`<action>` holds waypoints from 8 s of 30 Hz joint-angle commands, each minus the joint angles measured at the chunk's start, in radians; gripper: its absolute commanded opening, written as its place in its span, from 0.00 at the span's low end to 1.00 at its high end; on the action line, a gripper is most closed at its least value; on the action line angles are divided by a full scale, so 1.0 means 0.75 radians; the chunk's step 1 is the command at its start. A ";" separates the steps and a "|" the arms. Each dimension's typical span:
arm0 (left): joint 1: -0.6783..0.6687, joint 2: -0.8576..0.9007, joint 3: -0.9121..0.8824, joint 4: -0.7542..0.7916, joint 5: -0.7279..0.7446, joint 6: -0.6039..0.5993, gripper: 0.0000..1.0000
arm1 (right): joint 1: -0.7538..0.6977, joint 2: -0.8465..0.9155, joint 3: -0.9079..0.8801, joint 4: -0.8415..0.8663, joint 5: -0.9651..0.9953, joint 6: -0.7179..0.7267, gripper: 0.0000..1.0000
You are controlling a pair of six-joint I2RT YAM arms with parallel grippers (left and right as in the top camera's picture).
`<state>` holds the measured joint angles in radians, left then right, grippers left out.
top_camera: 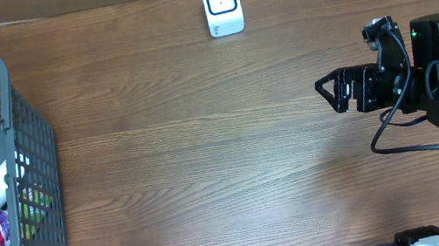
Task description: Scan the item barcode
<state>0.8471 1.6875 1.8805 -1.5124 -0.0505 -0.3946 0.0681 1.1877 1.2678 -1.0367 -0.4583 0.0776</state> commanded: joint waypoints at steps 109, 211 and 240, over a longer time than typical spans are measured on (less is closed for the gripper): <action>-1.921 0.603 0.168 0.283 0.168 -0.123 1.00 | 0.005 0.047 0.009 -0.030 0.122 -0.010 1.00; 0.122 -0.031 -0.837 0.810 -0.351 -0.003 1.00 | 0.005 0.163 0.009 -0.026 0.171 -0.009 1.00; 0.129 -0.031 -0.908 0.855 -0.476 -0.054 0.92 | 0.005 0.163 0.009 -0.026 0.171 -0.009 1.00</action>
<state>0.9321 1.6630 1.2064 -0.8825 -0.3645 -0.4149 0.0681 1.3075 1.2678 -1.0622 -0.3332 0.0780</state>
